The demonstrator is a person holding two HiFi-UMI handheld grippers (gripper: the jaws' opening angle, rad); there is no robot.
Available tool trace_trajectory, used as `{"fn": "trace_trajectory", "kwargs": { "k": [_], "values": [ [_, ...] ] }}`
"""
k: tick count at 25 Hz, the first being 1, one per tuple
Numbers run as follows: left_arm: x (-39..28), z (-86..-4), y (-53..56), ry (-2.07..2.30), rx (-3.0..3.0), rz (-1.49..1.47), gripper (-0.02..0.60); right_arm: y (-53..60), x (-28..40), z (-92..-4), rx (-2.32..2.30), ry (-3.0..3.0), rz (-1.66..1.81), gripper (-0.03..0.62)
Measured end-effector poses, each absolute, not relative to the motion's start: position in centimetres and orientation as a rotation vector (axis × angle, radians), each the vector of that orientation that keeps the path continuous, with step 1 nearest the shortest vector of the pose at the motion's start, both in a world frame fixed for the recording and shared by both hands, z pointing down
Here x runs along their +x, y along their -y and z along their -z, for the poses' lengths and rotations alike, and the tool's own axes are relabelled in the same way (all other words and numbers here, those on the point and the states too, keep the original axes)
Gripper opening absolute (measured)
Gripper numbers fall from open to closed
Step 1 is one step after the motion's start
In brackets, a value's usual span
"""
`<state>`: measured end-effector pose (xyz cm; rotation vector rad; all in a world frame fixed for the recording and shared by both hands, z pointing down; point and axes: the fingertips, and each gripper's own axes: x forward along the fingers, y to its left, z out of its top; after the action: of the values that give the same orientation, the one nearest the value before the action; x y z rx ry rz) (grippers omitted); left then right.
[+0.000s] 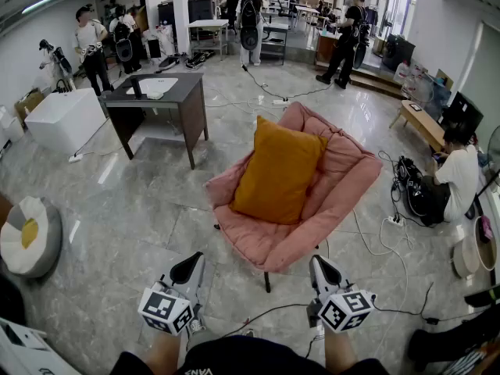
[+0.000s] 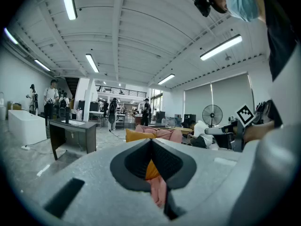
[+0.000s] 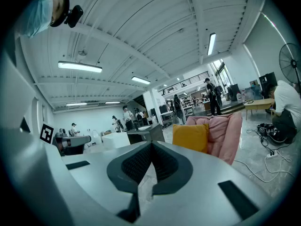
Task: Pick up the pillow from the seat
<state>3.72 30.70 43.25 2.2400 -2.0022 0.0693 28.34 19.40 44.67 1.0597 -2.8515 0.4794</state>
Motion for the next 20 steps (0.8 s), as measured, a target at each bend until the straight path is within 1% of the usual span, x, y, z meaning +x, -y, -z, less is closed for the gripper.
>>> {"fn": "trace_trajectory", "kwargs": {
  "k": [8,11,12,13,14,15,16,17,20],
  "values": [
    [4.9,-43.5,-30.2,1.937,2.284,-0.045,0.020,-18.6,28.9,-45.0,1.072,2.870,-0.529,0.003],
    [5.3,-44.2,-29.5,1.890,2.312,-0.078,0.033,-18.0,28.8,-45.2,1.089,2.875,-0.558,0.005],
    [5.4,-44.4,-29.1,1.860,2.320,-0.083,0.080,-17.7,28.7,-45.4,1.098,2.870,-0.562,0.005],
    [5.4,-44.7,-28.6,1.827,2.324,-0.084,0.185,-17.4,28.6,-45.6,1.115,2.859,-0.566,0.003],
    [5.3,-45.0,-28.1,1.799,2.330,-0.083,0.264,-17.1,28.4,-45.8,1.139,2.843,-0.580,0.031],
    [5.0,-45.2,-27.6,1.777,2.338,-0.081,0.267,-16.7,28.1,-46.1,1.166,2.824,-0.601,0.186],
    [4.5,-45.3,-27.0,1.760,2.349,-0.079,0.267,-16.4,27.7,-46.3,1.193,2.805,-0.622,0.252],
    [3.9,-45.3,-26.6,1.745,2.359,-0.077,0.267,-16.1,27.3,-46.5,1.220,2.788,-0.634,0.242],
    [1.4,-45.4,-25.2,1.706,2.376,-0.068,0.270,-15.3,25.5,-46.4,1.287,2.753,-0.635,0.247]
  ]
}}
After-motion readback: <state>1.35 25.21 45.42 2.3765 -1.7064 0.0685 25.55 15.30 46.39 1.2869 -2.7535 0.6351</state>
